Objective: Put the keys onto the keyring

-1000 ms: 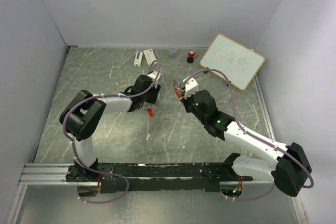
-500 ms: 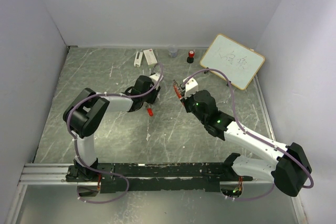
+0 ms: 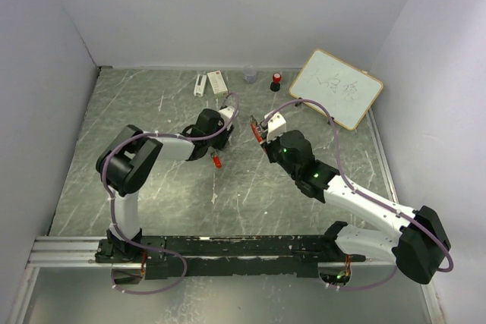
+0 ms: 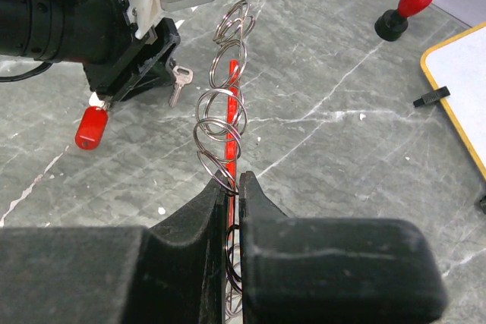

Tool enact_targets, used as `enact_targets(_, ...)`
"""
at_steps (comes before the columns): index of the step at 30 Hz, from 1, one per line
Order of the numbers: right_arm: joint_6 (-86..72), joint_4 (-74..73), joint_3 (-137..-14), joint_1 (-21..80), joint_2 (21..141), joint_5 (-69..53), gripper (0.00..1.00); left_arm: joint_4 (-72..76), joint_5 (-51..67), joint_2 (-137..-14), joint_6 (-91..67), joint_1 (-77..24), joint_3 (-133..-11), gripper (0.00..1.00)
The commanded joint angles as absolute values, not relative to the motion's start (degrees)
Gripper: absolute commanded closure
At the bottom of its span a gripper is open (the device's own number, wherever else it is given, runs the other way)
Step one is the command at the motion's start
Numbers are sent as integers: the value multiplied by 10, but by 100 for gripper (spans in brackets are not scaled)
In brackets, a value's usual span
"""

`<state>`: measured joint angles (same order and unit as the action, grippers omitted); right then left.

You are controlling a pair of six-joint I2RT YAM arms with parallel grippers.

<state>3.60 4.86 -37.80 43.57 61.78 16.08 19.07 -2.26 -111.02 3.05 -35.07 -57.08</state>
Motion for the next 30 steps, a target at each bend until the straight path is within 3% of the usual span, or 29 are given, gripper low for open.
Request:
enact_targets(1,41,72,-374,432,619,162,100,208,-23,-1124,49,-348,-599,52)
enact_targets(21,40,74,-373,429,625,158,100,208,-16,-1141,59,-347,-613,59)
enact_targets(24,40,75,-372,429,626,157,100,207,-15,-1139,57,-346,-614,66)
enact_targets(28,40,71,-373,428,624,158,100,198,-12,-1136,50,-345,-618,87)
enact_targets(30,40,72,-372,427,620,160,100,196,-14,-1129,46,-345,-615,90)
